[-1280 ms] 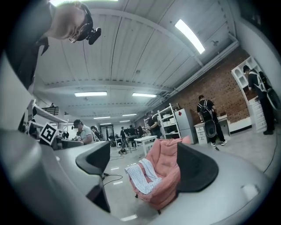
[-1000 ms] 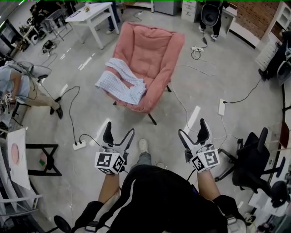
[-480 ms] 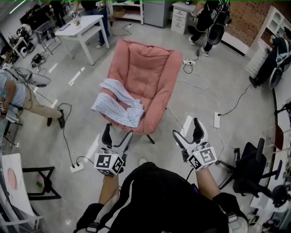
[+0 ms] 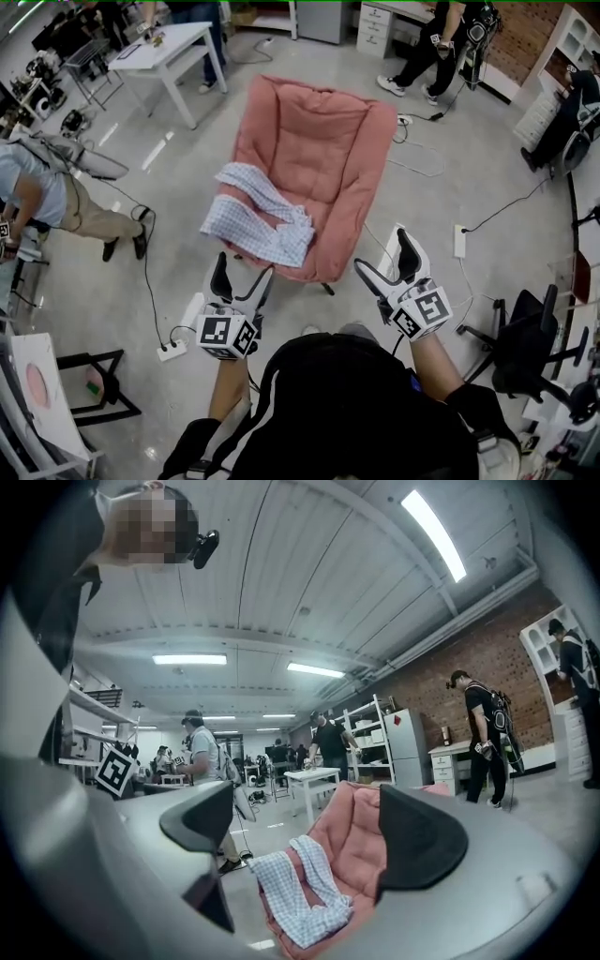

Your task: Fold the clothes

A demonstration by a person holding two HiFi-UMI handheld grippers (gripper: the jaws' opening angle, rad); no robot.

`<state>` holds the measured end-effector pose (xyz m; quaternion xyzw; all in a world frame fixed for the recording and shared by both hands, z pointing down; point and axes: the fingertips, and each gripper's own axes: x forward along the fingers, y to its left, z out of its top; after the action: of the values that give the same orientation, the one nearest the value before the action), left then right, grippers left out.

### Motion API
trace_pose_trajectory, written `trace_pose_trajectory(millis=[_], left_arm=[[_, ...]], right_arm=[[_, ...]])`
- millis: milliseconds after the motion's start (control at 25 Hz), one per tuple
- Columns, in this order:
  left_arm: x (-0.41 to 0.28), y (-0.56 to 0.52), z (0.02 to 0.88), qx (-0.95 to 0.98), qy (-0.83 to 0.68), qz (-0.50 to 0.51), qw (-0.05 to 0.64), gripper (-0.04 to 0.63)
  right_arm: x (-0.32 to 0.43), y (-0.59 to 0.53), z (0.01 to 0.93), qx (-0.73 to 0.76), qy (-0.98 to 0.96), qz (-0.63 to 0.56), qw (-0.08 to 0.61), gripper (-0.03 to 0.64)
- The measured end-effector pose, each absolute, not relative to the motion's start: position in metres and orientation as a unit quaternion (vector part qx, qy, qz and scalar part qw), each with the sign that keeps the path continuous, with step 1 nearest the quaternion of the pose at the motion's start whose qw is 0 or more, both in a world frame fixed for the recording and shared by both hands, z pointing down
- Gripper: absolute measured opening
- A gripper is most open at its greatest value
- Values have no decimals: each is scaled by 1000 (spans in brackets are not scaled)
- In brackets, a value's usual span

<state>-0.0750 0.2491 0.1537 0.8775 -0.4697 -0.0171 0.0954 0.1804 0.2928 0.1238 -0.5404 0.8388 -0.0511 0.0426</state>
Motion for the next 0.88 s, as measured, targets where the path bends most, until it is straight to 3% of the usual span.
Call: trace_pose_trajectory(millis=[400, 880], left_arm=[[-80, 208, 178, 857, -502, -5, 117, 463], [-49, 113, 216, 805, -578, 19, 136, 463]], right_arm=[[176, 225, 147, -503, 861, -73, 14, 466], [194, 69, 180, -394, 915, -78, -26, 459]])
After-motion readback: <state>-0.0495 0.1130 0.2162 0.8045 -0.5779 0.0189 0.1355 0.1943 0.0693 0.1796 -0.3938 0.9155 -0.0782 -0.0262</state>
